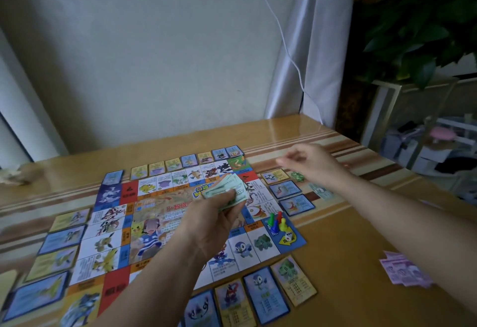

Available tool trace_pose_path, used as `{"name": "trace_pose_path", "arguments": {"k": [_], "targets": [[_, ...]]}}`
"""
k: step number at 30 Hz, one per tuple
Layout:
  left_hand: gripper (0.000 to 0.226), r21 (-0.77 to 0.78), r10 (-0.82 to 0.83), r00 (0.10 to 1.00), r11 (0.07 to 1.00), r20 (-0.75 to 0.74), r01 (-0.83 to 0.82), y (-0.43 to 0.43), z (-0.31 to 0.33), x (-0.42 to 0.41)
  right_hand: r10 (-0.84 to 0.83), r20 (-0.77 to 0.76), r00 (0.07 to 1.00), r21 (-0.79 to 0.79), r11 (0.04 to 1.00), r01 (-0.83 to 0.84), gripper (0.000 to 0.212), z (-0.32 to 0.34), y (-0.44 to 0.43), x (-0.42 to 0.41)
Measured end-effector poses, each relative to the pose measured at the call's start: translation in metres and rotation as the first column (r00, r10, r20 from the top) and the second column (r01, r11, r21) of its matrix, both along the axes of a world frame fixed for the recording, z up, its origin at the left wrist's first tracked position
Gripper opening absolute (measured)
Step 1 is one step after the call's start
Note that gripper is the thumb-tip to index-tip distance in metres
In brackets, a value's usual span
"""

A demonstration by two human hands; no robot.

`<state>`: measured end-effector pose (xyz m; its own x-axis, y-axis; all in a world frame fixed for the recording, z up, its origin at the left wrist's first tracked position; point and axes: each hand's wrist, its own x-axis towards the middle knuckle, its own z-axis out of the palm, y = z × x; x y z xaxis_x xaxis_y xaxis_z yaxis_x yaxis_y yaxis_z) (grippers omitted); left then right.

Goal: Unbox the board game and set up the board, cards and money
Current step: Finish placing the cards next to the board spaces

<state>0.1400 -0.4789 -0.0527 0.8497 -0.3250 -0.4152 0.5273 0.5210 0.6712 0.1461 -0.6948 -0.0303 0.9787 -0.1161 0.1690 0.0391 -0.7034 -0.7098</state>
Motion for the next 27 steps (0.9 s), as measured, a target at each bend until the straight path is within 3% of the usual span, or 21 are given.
{"name": "trace_pose_path", "arguments": {"k": [2, 4, 7, 14, 18, 24, 27], "targets": [[0.011, -0.026, 0.031, 0.999, 0.999, 0.016, -0.031, 0.006, 0.003, 0.000, 0.140, -0.188, 0.972, 0.160, 0.981, -0.110, 0.030, 0.011, 0.046, -0.008], [0.012, -0.048, 0.051, 0.997, 0.998, 0.061, -0.048, 0.014, 0.006, 0.000, 0.213, -0.267, 0.940, 0.225, 0.962, -0.155, 0.032, 0.012, 0.078, -0.010], [0.014, -0.084, 0.105, 0.988, 0.992, 0.110, -0.096, 0.033, 0.009, 0.002, 0.239, -0.254, 0.937, 0.305, 0.939, -0.157, 0.020, 0.011, 0.107, -0.001], [0.018, -0.187, 0.307, 0.947, 0.940, 0.089, -0.287, 0.082, 0.010, 0.039, 0.323, -0.226, 0.919, 0.315, 0.917, -0.245, 0.011, 0.017, 0.159, 0.049], [0.019, -0.204, 0.468, 0.881, 0.871, 0.067, -0.447, 0.115, 0.021, 0.084, 0.279, -0.097, 0.955, 0.356, 0.906, -0.228, 0.014, 0.022, 0.176, 0.113], [0.026, -0.216, 0.512, 0.851, 0.849, 0.116, -0.482, 0.154, 0.026, 0.144, 0.052, -0.013, 0.999, 0.018, 0.999, -0.051, 0.027, -0.018, 0.182, 0.241], [0.030, -0.205, 0.522, 0.848, 0.843, 0.090, -0.497, 0.168, 0.021, 0.162, -0.011, 0.000, 1.000, -0.225, 0.974, 0.011, 0.012, -0.047, 0.184, 0.281]]}}
